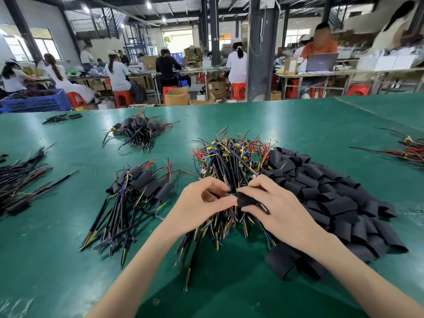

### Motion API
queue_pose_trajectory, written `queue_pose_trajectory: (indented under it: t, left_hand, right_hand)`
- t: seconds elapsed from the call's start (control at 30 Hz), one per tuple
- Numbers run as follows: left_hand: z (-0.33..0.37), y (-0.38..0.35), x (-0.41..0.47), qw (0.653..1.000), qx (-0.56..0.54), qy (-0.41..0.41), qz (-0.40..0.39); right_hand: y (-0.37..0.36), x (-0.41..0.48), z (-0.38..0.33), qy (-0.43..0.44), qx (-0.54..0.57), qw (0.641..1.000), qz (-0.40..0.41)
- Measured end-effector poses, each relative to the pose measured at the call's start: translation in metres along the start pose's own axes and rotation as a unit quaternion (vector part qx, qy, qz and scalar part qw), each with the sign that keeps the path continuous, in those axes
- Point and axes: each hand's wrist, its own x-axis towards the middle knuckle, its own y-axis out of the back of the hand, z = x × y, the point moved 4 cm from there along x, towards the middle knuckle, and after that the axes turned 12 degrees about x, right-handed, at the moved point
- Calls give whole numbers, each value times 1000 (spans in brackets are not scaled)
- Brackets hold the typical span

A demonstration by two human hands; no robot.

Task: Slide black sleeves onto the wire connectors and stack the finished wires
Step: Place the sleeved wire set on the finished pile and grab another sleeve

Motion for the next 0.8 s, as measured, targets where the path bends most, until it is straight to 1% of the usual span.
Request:
queue_pose_trajectory:
  t: [0.07,0.13,0.23,0.33,0.43,0.53,0.63,0.8]
  left_hand:
    - [1,1,-1,999,29,-18,-18]
    - [2,1,-2,999,40,-28,-10]
    - [2,2,-1,999,23,-24,12]
    - [0,0,-1,1000,19,-15,14]
    - [1,-3,-2,999,27,-8,16]
    - [2,-2,-2,999,31,-7,21]
    - [4,-2,-3,1000,24,-4,17]
    - [7,-6,-5,999,36,-3,16]
  right_hand:
    - [2,0,2,-10,8,1000,9]
    - [1,0,3,-17,8,1000,7]
    - [1,0,6,-44,-9,999,10]
    - [1,1,8,-77,9,997,-4]
    - [-1,1,5,-83,28,996,-29]
    - [0,3,2,-91,59,994,-33]
    - [0,3,1,-82,58,995,-30]
    - [-5,2,1,-71,37,995,-52]
